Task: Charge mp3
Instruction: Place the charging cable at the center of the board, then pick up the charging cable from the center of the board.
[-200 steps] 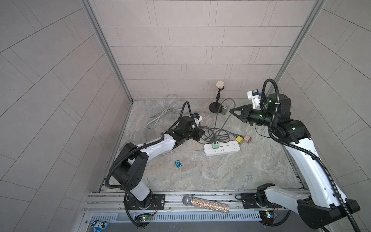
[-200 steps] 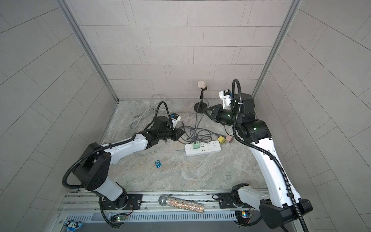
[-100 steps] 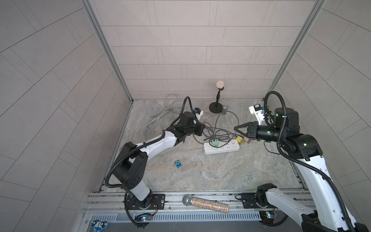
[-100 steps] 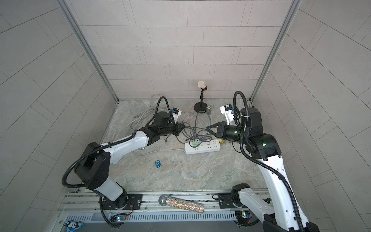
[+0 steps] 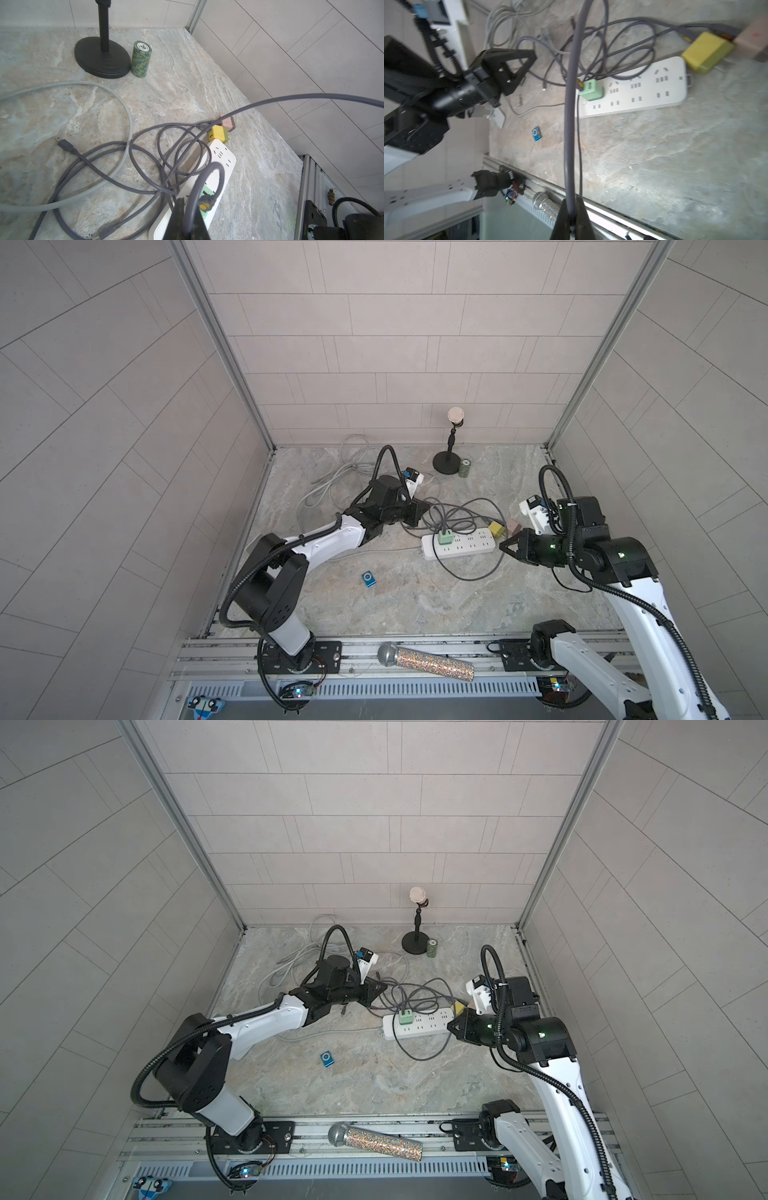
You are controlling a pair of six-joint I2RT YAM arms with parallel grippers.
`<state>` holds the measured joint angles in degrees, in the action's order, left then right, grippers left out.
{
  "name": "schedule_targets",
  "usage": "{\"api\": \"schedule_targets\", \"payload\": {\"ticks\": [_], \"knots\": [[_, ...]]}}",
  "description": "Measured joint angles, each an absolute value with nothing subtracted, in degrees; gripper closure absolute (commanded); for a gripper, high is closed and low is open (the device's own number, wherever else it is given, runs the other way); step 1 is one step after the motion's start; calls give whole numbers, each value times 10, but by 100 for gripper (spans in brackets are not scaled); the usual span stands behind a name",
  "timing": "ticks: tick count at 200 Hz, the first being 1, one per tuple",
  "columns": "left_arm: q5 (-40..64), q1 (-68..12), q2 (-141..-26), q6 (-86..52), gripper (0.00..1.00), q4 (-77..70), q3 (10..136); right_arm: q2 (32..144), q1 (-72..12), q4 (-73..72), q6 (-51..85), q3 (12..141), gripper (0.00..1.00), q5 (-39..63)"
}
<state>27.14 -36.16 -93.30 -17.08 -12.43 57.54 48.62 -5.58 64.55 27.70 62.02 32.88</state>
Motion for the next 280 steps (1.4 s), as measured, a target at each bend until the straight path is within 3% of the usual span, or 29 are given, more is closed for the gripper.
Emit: {"api": "schedule_targets", "payload": {"ticks": [58,92,112,162,207,280], "knots": [[287,-371,-906,-182,99,-161,501,538,-51,632,283,558,95,157],[288,-372,-879,-188,99,-171,494,559,-45,576,294,511,53,102],[294,-376,-861,-193,98,-181,494,562,-45,531,298,489,36,114],[312,-389,-830,-195,98,-196,483,582,-45,486,275,536,19,142],[319,-390,-830,-195,98,-208,444,671,-50,493,257,654,22,178],[288,-390,-797,-201,98,-213,357,1068,-205,510,255,923,46,215]]}}
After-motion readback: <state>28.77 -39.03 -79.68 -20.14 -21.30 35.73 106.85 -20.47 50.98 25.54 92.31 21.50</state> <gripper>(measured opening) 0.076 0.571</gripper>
